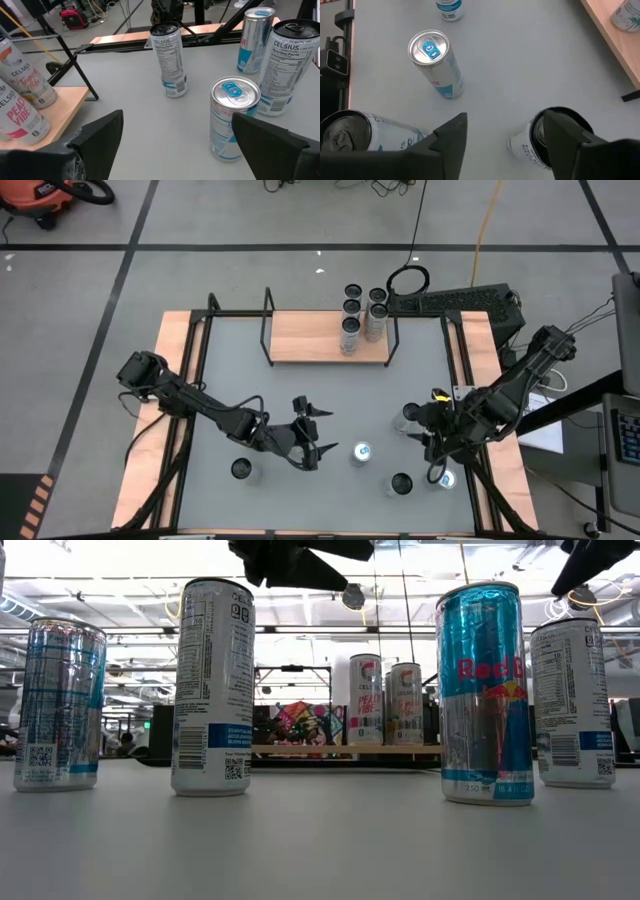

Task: Place canned beverage on shelf
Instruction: Put the white yellow soda can on the shelf aligned with the white yellow soda cans

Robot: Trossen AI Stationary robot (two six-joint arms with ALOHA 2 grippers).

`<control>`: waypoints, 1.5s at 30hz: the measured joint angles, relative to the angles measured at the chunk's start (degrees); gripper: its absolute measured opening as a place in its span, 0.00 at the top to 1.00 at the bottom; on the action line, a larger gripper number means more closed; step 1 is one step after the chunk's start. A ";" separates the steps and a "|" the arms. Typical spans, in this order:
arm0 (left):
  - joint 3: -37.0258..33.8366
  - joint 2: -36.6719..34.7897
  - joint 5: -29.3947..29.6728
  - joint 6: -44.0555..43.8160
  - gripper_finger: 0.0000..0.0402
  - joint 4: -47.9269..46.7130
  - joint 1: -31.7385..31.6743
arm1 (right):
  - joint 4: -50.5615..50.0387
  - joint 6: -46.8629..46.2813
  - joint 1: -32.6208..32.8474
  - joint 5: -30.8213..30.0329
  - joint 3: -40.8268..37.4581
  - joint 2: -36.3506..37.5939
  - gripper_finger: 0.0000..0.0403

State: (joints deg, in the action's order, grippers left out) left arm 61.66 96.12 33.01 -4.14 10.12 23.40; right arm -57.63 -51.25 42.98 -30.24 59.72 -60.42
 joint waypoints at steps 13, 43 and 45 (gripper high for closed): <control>0.01 -0.33 1.82 0.39 0.08 -1.01 0.20 | 5.37 6.17 0.00 -0.15 0.00 -0.01 0.39; 17.83 -11.76 -8.19 -54.45 0.08 -71.86 22.52 | 37.93 33.13 0.22 -11.98 0.00 -15.71 0.39; 17.82 -11.72 -11.44 -57.85 0.08 -72.87 23.46 | 42.07 35.89 0.22 -11.82 0.00 -17.66 0.39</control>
State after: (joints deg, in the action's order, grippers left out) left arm 79.48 84.40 21.58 -61.99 -62.76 46.86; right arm -15.56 -15.36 43.20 -42.06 59.72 -78.08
